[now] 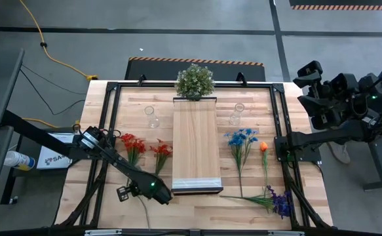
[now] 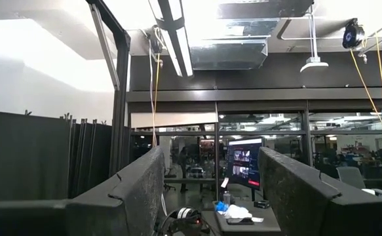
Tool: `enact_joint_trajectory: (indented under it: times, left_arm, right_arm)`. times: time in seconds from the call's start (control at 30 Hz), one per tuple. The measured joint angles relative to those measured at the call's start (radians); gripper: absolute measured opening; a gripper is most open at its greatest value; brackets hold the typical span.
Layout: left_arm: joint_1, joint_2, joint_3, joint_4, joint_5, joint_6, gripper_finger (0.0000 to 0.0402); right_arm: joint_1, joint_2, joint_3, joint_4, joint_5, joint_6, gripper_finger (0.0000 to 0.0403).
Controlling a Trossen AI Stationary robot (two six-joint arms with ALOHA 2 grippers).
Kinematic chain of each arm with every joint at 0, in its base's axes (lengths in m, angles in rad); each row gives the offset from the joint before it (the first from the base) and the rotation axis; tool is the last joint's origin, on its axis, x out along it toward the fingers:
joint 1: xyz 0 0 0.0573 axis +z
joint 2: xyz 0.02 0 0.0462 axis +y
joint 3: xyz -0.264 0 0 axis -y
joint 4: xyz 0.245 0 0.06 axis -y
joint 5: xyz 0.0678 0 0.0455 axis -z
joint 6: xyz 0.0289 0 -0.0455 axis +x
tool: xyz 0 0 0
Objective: Pick and place flowers into a vace then onto a shelf
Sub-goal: Put the red flower into the left transparent vase
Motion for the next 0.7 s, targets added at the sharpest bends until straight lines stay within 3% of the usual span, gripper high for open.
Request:
enact_joint_trajectory:
  times: [0.27, 0.7]
  left_arm:
    - [0.001, -0.001, 0.043, -0.014, -0.007, 0.009, 0.0025]
    - [-0.005, -0.003, 0.278, -0.346, -0.063, 0.028, 0.0025]
  right_arm:
    - [0.0, 0.0, 0.0, 0.0, 0.0, -0.002, 0.0236]
    - [0.0, 0.0, 0.0, -0.006, 0.0, -0.002, 0.0236]
